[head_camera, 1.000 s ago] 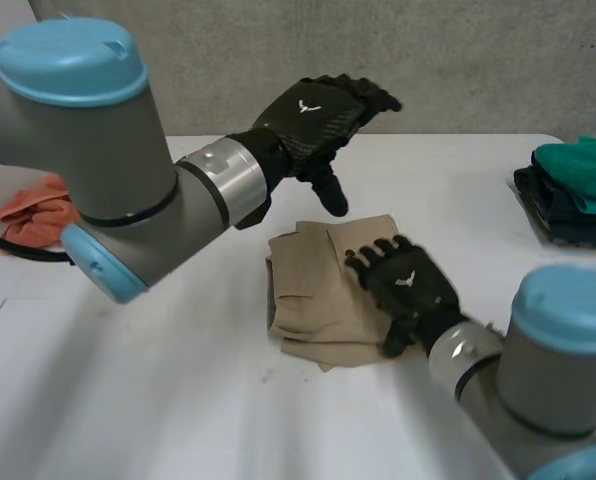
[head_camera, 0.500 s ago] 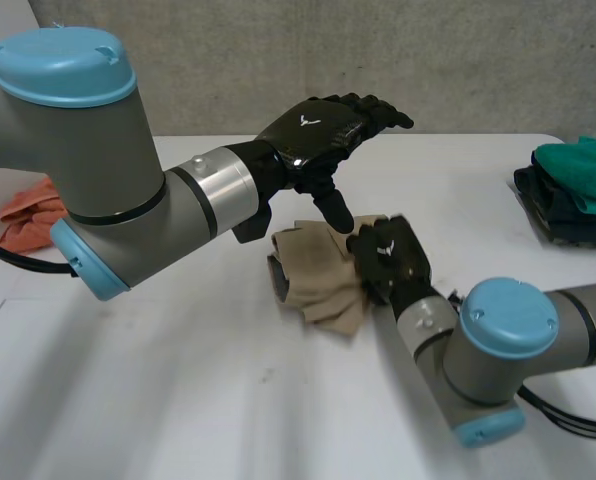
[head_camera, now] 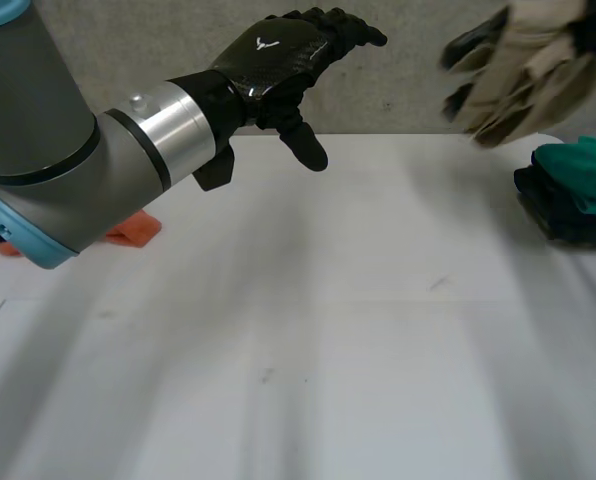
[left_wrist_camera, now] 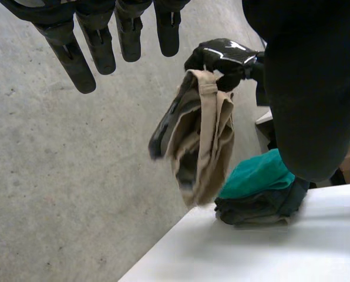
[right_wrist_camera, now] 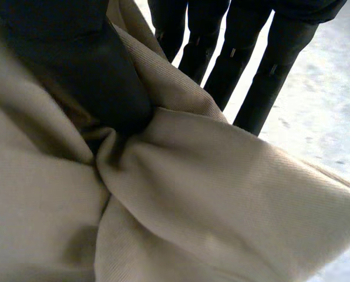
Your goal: Fold the laundry.
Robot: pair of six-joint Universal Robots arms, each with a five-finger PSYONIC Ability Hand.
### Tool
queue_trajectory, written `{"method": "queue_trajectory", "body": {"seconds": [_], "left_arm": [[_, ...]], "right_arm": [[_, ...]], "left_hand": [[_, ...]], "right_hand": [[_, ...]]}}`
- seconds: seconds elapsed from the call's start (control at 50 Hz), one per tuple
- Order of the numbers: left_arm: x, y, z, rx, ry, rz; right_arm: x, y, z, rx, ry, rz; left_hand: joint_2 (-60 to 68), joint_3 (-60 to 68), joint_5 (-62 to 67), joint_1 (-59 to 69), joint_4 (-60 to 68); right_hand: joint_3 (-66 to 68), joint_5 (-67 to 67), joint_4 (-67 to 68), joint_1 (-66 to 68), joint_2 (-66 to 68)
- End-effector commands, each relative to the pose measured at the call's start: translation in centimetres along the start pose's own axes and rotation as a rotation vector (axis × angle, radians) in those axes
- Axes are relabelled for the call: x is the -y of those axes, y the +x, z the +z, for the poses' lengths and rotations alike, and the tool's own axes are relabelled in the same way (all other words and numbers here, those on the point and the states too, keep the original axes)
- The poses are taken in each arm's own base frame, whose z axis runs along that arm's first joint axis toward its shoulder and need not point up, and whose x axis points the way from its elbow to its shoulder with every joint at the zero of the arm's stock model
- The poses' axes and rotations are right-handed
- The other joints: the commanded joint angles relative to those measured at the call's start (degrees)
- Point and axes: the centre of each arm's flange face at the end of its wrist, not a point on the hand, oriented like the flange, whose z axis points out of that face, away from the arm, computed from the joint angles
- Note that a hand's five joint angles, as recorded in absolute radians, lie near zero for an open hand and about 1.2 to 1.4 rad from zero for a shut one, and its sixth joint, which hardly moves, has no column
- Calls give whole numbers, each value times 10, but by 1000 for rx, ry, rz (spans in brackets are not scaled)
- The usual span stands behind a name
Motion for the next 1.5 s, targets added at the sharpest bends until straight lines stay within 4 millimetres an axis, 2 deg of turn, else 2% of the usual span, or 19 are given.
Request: {"method": "queue_trajectory", "body": {"seconds": [0.02, 0.12, 0.2, 0.28, 0.32, 0.42, 0.56, 0.7, 0.8, 0.9, 0.96, 1.04, 1.12, 1.16, 1.22, 1.28, 1.32, 1.44, 1.5], "left_arm": [[-11, 7, -2, -12, -33, -17], [-19, 8, -3, -15, -56, -30], [-26, 12, -4, -22, -74, -40], [-31, 14, -4, -27, -88, -46], [-32, 17, -3, -33, -90, -46], [-30, 24, -3, -50, -87, -46], [-24, 44, -4, -94, -75, -48], [-8, 62, -12, -127, -49, -43], [6, 67, -17, -132, -19, -32], [32, 66, -24, -109, 43, -10], [53, 60, -29, -50, 100, 3], [75, 44, -38, 95, 159, 27], [79, -13, -50, 364, 157, 71], [69, -61, -66, 550, 93, 127], [45, -109, -86, 724, -44, 247], [24, -135, -97, 789, -155, 348], [-9, -163, -101, 817, -284, 421], [-102, -235, -114, 854, -503, 471], [-129, -258, -117, 838, -503, 460]], "right_arm": [[-68, 78, -4, -53, -49, -52], [-151, 108, -48, -13, -212, -47], [-185, 111, -83, 23, -320, -24], [-190, 109, -105, 46, -389, -3], [-184, 116, -108, 32, -402, -11], [-143, 126, -100, 16, -403, -25], [-84, 138, -87, -19, -437, -21], [-44, 167, -105, -104, -627, -2], [-18, 206, -121, -249, -760, -193], [-2, 217, -112, -309, -746, -373], [31, 194, -85, -280, -606, -403], [71, 128, -58, -162, -386, -333], [100, 69, -58, -26, -251, -254], [110, 28, -67, 95, -210, -197], [109, -10, -83, 211, -216, -145], [108, -49, -107, 322, -262, -72], [103, -72, -127, 388, -324, -41], [71, -109, -173, 528, -501, -48], [57, -124, -195, 584, -571, -63]], "left_hand": [[8, 8, -7, 8, -2], [9, 9, -6, 10, -1], [9, 9, -6, 10, -1], [8, 8, -7, 8, -2], [9, 9, -6, 10, -1], [9, 9, -6, 10, -1], [9, 9, -6, 10, -1], [6, 6, -9, 6, -4], [6, 6, -9, 6, -4], [8, 8, -7, 8, -2], [9, 9, -6, 10, -1], [9, 9, -6, 10, -1], [9, 9, -6, 10, -1], [4, 4, -11, 5, -6], [-1, -1, -16, 0, -11], [-6, -6, -21, -5, -16], [-8, -7, -22, -7, -18], [-14, -14, -29, -14, -24], [-16, -16, -31, -15, -26]], "right_hand": [[117, 137, 112, 170, 126], [117, 137, 112, 170, 126], [117, 137, 112, 170, 126], [117, 137, 112, 170, 126], [117, 137, 112, 170, 126], [-583, -563, -588, -530, -574], [-583, -563, -588, -530, -574], [-583, -563, -588, -530, -574], [-583, -563, -588, -530, -574], [-583, -563, -588, -530, -574], [-583, -563, -588, -530, -574], [-583, -563, -588, -530, -574], [-583, -563, -588, -530, -574], [-583, -563, -588, -530, -574], [-583, -563, -588, -530, -574], [-583, -563, -588, -530, -574], [-583, -563, -588, -530, -574], [-583, -563, -588, -530, -574], [-583, -563, -588, -530, -574]]}}
